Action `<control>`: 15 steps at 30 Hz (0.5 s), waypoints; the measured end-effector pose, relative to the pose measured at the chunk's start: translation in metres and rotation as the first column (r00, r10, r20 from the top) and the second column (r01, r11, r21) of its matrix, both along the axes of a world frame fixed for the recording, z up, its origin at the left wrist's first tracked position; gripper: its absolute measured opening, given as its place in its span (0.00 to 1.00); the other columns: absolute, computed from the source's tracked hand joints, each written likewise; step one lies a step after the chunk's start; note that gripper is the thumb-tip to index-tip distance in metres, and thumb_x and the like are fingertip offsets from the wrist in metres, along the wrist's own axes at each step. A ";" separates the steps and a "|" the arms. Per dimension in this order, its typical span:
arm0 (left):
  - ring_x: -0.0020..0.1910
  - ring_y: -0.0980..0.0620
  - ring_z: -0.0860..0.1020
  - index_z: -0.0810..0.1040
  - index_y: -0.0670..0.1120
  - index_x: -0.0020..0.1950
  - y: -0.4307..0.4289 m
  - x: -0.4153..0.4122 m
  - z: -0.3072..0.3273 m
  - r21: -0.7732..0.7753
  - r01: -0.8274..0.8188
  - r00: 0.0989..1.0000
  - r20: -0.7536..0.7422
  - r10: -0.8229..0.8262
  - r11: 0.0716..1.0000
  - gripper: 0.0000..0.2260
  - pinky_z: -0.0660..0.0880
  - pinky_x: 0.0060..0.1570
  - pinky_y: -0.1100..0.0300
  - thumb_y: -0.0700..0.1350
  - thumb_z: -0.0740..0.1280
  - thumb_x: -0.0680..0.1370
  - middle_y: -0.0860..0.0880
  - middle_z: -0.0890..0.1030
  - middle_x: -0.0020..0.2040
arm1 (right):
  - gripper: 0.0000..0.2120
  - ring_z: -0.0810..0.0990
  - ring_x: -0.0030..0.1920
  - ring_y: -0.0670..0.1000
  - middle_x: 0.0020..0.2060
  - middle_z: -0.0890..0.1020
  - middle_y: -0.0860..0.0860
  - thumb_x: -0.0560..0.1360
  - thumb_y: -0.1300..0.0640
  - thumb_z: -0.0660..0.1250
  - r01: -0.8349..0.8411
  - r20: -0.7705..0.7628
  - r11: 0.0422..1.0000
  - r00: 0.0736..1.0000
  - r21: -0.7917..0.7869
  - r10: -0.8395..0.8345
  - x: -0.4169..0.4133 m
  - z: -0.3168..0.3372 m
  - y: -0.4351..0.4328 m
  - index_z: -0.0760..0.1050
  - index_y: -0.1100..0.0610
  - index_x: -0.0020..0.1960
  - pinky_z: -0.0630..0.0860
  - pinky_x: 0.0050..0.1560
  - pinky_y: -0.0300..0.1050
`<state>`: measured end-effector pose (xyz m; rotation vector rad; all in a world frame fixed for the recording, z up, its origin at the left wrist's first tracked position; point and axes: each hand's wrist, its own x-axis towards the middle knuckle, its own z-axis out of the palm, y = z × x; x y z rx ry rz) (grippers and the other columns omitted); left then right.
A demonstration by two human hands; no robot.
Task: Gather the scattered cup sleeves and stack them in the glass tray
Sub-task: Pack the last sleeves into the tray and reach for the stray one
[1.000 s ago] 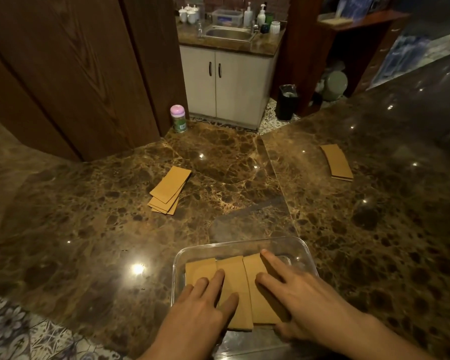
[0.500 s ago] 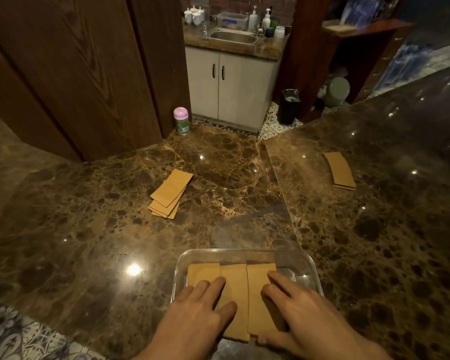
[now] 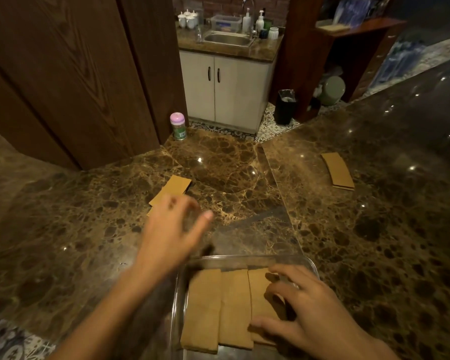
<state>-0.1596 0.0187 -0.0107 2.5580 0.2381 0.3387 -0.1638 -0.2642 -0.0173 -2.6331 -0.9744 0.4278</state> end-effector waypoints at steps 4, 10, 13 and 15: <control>0.66 0.36 0.71 0.74 0.44 0.66 0.089 0.090 -0.030 0.131 -0.319 0.866 -0.363 0.345 0.939 0.36 0.73 0.62 0.43 0.69 0.70 0.70 0.37 0.75 0.65 | 0.29 0.80 0.56 0.37 0.57 0.81 0.35 0.75 0.23 0.57 0.106 0.088 0.946 0.987 0.306 -0.138 0.002 -0.011 -0.006 0.86 0.43 0.49 0.74 0.57 0.32; 0.63 0.37 0.76 0.78 0.39 0.61 0.100 0.138 -0.039 0.192 -0.271 0.732 -0.595 0.331 0.943 0.37 0.75 0.57 0.51 0.69 0.74 0.66 0.38 0.79 0.65 | 0.25 0.73 0.63 0.29 0.54 0.79 0.29 0.75 0.24 0.59 0.182 0.066 0.890 0.971 0.417 -0.230 -0.002 -0.017 -0.008 0.85 0.39 0.46 0.66 0.52 0.17; 0.68 0.40 0.73 0.73 0.40 0.69 0.091 0.147 -0.033 0.139 -0.271 0.688 -0.664 0.293 0.952 0.38 0.75 0.60 0.52 0.61 0.78 0.68 0.40 0.74 0.70 | 0.24 0.72 0.63 0.27 0.53 0.79 0.27 0.75 0.23 0.57 0.217 0.063 0.877 0.961 0.429 -0.269 -0.005 -0.016 -0.008 0.84 0.37 0.45 0.65 0.47 0.17; 0.69 0.39 0.72 0.70 0.39 0.72 0.088 0.149 -0.031 0.079 -0.316 0.670 -0.687 0.282 0.945 0.40 0.76 0.62 0.48 0.57 0.80 0.67 0.40 0.72 0.73 | 0.25 0.70 0.63 0.25 0.53 0.76 0.23 0.74 0.22 0.57 0.237 0.035 0.878 0.961 0.416 -0.276 -0.004 -0.019 -0.009 0.84 0.37 0.45 0.65 0.49 0.20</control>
